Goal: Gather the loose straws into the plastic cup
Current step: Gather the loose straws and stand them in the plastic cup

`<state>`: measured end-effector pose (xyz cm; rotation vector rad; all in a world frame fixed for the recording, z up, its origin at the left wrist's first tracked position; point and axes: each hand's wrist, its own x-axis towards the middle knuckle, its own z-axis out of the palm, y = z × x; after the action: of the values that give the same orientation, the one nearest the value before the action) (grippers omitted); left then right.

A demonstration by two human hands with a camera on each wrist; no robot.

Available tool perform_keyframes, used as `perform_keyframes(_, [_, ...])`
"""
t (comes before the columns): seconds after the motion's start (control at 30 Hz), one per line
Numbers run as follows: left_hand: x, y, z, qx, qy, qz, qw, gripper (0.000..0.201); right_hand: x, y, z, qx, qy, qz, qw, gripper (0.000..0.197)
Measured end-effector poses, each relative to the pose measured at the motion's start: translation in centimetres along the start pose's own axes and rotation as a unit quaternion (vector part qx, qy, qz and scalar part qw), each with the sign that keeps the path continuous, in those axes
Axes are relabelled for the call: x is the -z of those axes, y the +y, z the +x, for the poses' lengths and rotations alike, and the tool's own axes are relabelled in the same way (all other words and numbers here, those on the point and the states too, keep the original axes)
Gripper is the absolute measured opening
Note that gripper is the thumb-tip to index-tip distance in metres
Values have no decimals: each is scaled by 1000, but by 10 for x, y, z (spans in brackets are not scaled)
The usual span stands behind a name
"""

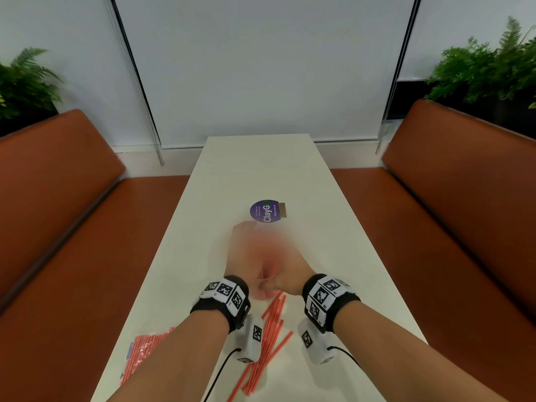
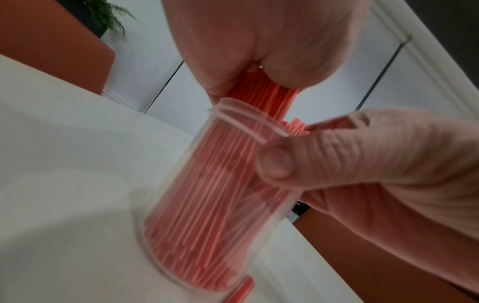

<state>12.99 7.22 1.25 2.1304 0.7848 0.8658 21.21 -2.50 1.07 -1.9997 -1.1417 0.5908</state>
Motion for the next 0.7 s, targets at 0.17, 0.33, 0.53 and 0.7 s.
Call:
perform_keyframes(0.17, [2,9,-4,26,-95,-82,992,43,-3,-7,6,73,-32,-62,995,117])
perform_keyframes(0.33, [4,12,-3,35,-109,-32,993,41,-4,-8,7,91,-24,-141,985,122])
perform_keyframes(0.53, [13,19,-5,158,-114,-233,953,60,-4,-6,6,129,-27,-247,960,124])
perform_keyframes(0.7, [25,14,-8,167,-123,-225,952,94,7,-13,1,78,-12,-253,964,137])
